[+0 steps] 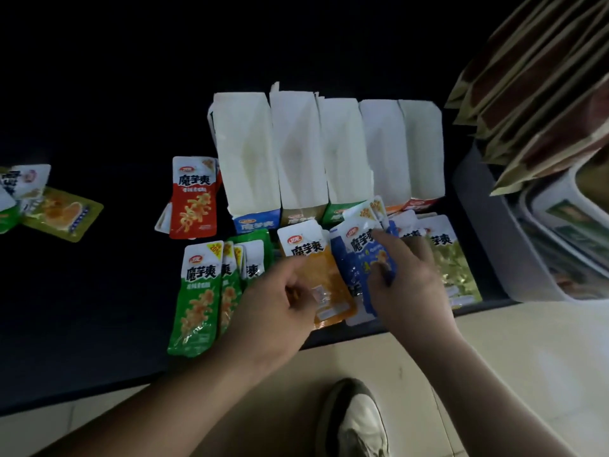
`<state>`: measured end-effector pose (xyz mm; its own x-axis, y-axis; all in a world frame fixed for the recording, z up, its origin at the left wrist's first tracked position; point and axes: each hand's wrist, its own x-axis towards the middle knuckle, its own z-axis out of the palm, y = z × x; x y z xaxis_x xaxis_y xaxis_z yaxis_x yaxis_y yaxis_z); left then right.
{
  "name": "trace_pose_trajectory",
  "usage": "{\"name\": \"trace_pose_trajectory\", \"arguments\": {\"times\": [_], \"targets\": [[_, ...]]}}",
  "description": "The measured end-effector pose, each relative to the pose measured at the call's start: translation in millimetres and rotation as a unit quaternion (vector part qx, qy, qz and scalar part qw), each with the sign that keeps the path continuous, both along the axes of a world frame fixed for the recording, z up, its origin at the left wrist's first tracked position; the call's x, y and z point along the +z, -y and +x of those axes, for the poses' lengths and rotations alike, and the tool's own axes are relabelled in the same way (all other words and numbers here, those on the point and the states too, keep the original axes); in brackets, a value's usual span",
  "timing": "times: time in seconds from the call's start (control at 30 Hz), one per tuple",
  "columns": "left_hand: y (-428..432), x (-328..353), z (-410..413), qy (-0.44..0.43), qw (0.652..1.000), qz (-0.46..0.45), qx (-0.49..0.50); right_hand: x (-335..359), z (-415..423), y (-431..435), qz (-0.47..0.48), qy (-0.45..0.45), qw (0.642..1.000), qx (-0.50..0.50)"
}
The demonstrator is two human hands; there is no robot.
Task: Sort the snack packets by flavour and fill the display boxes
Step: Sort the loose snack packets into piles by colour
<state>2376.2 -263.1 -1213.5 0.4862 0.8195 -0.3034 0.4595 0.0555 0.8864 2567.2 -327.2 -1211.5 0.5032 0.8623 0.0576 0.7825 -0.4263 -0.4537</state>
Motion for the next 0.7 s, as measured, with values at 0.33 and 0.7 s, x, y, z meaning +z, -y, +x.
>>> {"name": "trace_pose_trajectory", "arguments": {"times": [0.33,0.7], "targets": [[-2.3,-0.6,-17.4,0.045,0.999,-0.002,0.028,-13.4,-10.2,-4.8,-0.057,0.163,0.985,-0.002],[-14.8,0.4,-82.5,0.062,0.995,0.003,0.073,12.0,-71.2,-30.4,0.086,0.030,0.992,0.082]]}}
